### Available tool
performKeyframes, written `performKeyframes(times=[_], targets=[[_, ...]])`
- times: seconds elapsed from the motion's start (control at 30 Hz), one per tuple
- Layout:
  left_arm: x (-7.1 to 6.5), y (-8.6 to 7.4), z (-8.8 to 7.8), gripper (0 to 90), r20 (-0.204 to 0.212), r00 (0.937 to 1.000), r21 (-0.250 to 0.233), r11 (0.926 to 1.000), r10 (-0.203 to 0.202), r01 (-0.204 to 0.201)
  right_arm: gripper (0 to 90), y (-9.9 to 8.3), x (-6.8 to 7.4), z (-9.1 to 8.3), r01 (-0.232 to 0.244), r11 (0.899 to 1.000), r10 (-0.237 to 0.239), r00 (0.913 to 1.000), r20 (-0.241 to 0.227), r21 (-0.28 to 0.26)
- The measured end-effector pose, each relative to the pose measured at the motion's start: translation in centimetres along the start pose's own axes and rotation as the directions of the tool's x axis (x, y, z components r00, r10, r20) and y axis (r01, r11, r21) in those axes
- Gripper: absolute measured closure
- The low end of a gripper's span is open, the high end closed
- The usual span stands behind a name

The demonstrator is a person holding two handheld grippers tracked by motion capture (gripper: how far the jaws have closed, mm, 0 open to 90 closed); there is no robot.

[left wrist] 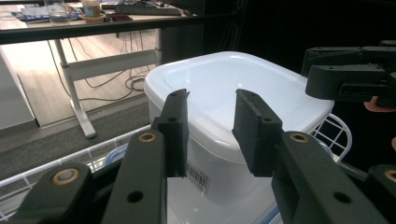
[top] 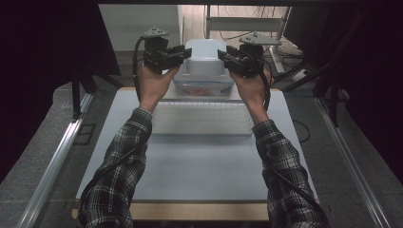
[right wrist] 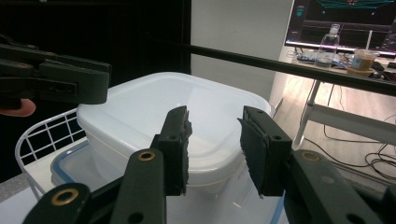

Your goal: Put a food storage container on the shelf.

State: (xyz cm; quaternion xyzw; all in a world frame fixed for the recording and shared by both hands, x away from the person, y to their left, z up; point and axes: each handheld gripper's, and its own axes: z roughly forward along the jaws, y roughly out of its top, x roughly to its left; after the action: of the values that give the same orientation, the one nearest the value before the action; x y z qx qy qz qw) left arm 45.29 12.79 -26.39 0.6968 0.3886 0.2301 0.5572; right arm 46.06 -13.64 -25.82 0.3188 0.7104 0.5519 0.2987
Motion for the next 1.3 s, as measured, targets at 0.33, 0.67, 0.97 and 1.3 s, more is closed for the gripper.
performKeyframes(times=[0.33, 0.67, 0.97, 1.3], targets=[[-0.1, -0.1, -0.8, 63.1, -0.022, 0.9997, -0.037, 0.9993, 0.005, -0.006, 56.9, 0.1, -0.2, -0.4, -0.007, 1.000, 0.007, 1.0000, 0.005, -0.010], [-0.7, -0.6, -2.5, 49.6, -0.001, 0.9995, -0.075, 0.9967, 0.030, -0.030, 44.4, -0.3, -0.7, -2.1, -0.050, 0.998, 0.048, 0.9973, -0.055, -0.040], [-1.5, -3.0, -3.6, 23.7, 0.023, 0.9987, -0.059, 0.9973, 0.046, -0.045, 25.9, -2.1, -0.1, -4.2, -0.018, 1.000, 0.015, 0.9952, -0.097, -0.022], [-2.2, -6.5, -4.5, 13.1, 0.057, 0.9972, -0.014, 0.9988, 0.048, -0.047, 14.2, -4.9, 0.3, -5.6, -0.010, 1.000, 0.011, 0.9904, -0.138, 0.011]])
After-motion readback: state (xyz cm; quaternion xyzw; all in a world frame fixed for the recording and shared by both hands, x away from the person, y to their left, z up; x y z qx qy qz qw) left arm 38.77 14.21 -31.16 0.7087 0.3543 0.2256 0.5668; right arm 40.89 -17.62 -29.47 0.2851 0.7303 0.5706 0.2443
